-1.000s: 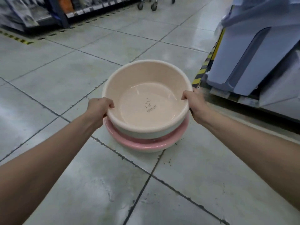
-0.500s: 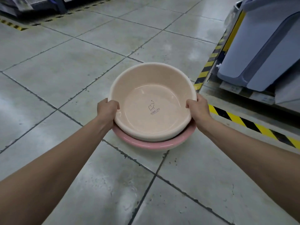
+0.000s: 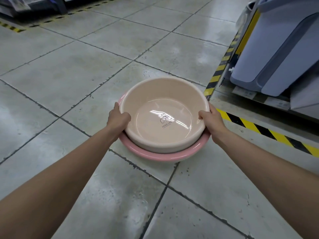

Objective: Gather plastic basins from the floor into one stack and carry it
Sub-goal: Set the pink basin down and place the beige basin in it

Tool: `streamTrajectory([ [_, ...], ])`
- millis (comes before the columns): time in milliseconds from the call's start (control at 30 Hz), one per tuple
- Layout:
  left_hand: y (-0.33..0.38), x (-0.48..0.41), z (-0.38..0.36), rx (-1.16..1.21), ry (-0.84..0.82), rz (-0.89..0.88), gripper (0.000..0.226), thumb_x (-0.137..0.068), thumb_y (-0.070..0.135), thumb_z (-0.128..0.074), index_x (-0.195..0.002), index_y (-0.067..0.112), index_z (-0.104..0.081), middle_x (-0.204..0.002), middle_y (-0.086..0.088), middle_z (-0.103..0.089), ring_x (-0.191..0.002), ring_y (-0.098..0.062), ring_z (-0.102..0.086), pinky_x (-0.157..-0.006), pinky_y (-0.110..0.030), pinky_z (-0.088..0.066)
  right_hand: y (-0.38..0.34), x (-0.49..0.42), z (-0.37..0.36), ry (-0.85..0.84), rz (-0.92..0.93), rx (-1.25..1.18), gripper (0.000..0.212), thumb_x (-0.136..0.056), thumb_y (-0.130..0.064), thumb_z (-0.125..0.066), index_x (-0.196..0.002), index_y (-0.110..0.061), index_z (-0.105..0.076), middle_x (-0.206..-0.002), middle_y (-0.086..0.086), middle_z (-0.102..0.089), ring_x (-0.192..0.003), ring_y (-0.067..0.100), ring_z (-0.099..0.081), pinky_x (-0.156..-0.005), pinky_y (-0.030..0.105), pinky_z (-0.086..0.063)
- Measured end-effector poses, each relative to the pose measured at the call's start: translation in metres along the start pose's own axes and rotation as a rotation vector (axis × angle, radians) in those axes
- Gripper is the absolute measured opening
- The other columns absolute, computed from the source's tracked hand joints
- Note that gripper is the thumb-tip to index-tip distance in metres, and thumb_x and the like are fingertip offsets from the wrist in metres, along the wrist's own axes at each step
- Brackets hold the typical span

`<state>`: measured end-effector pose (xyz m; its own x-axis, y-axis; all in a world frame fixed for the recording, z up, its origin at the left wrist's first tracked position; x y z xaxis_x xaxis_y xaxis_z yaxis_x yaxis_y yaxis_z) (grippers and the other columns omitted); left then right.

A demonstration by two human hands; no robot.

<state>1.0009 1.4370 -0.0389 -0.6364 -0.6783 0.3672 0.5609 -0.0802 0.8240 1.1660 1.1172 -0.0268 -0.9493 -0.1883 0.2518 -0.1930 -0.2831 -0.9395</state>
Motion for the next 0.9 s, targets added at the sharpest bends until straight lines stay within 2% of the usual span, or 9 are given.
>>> streamTrajectory([
  [100, -0.002, 0.014, -0.006, 0.029, -0.028, -0.016, 0.088, -0.064, 0.019, -0.051, -0.148, 0.028, -0.030, -0.138, -0.007, -0.048, -0.113, -0.032, -0.055, -0.084, -0.040, -0.052, 0.004, 0.013, 0.013, 0.014, -0.019, 0.001, 0.063, -0.061, -0.015, -0.052, -0.118, -0.039, -0.065, -0.112, 0.001, -0.065, -0.098, 0.022, -0.062, -0.079, 0.033, -0.052],
  [200, 0.002, 0.040, -0.024, 0.048, -0.088, -0.054, 0.064, -0.068, 0.014, -0.052, -0.130, 0.028, -0.043, -0.124, -0.008, -0.054, -0.103, -0.030, -0.058, -0.071, -0.034, -0.050, 0.015, 0.035, 0.040, 0.035, -0.037, 0.000, 0.056, -0.068, -0.007, -0.051, -0.115, -0.034, -0.067, -0.097, -0.004, -0.066, -0.088, 0.019, -0.060, -0.072, 0.030, -0.047],
  [333, 0.012, 0.072, -0.072, 0.042, -0.194, -0.108, 0.046, -0.079, 0.002, -0.052, -0.119, 0.024, -0.046, -0.105, -0.004, -0.058, -0.097, -0.030, -0.060, -0.063, -0.030, -0.047, 0.043, 0.074, 0.103, 0.140, -0.101, -0.036, 0.051, -0.072, -0.003, -0.052, -0.106, -0.038, -0.068, -0.098, -0.005, -0.067, -0.090, 0.017, -0.061, -0.077, 0.033, -0.050],
  [433, 0.022, 0.097, -0.119, 0.001, -0.261, -0.132, 0.063, -0.082, 0.001, -0.051, -0.140, 0.023, -0.038, -0.104, 0.002, -0.055, -0.090, -0.019, -0.059, -0.058, -0.026, -0.043, 0.065, 0.103, 0.157, 0.224, -0.137, -0.030, 0.056, -0.070, -0.005, -0.053, -0.117, -0.033, -0.067, -0.104, -0.002, -0.068, -0.096, 0.020, -0.062, -0.076, 0.032, -0.050],
  [467, 0.027, 0.106, -0.133, -0.022, -0.280, -0.151, 0.066, -0.081, 0.003, -0.052, -0.142, 0.022, -0.037, -0.104, 0.002, -0.055, -0.088, -0.018, -0.058, -0.059, -0.026, -0.043, 0.070, 0.113, 0.175, 0.253, -0.144, -0.030, 0.058, -0.071, -0.005, -0.053, -0.121, -0.033, -0.066, -0.105, -0.002, -0.068, -0.096, 0.020, -0.062, -0.075, 0.031, -0.049],
  [567, 0.040, 0.128, -0.170, -0.106, -0.334, -0.191, 0.062, -0.067, 0.014, -0.050, -0.129, 0.017, -0.044, -0.107, -0.007, -0.061, -0.097, -0.031, -0.061, -0.065, -0.031, -0.048, 0.082, 0.134, 0.218, 0.310, -0.153, -0.014, 0.060, -0.070, -0.008, -0.053, -0.123, -0.033, -0.064, -0.108, -0.003, -0.068, -0.097, 0.019, -0.061, -0.076, 0.030, -0.049],
  [667, 0.053, 0.141, -0.197, -0.183, -0.369, -0.215, 0.070, -0.068, 0.015, -0.050, -0.137, 0.015, -0.040, -0.115, -0.011, -0.059, -0.099, -0.033, -0.059, -0.072, -0.034, -0.049, 0.086, 0.145, 0.243, 0.324, -0.147, 0.019, 0.057, -0.074, -0.006, -0.053, -0.124, -0.031, -0.062, -0.111, -0.002, -0.067, -0.099, 0.018, -0.061, -0.081, 0.033, -0.050],
  [800, 0.054, 0.139, -0.204, -0.248, -0.342, -0.207, 0.083, -0.061, 0.026, -0.050, -0.142, 0.023, -0.035, -0.126, -0.013, -0.054, -0.103, -0.033, -0.059, -0.085, -0.041, -0.053, 0.083, 0.145, 0.249, 0.304, -0.112, 0.034, 0.050, -0.082, 0.000, -0.050, -0.116, -0.036, -0.058, -0.101, -0.011, -0.065, -0.090, 0.004, -0.058, -0.078, 0.032, -0.050],
  [900, 0.054, 0.139, -0.201, -0.363, -0.309, -0.160, 0.083, -0.061, 0.034, -0.055, -0.141, 0.023, -0.036, -0.129, -0.013, -0.054, -0.112, -0.035, -0.056, -0.096, -0.048, -0.050, 0.084, 0.145, 0.251, 0.273, -0.114, 0.018, 0.044, -0.087, -0.006, -0.053, -0.119, -0.036, -0.060, -0.101, -0.015, -0.066, -0.094, 0.007, -0.061, -0.081, 0.031, -0.049],
])
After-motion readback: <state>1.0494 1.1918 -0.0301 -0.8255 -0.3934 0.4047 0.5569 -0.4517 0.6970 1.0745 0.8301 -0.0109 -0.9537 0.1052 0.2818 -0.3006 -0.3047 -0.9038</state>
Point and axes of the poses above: each hand's wrist, its own x-axis away from the middle knuckle, its own z-axis out of the back of the hand, y = z × x, the point moved 10 cm from there along -x, towards the middle knuckle
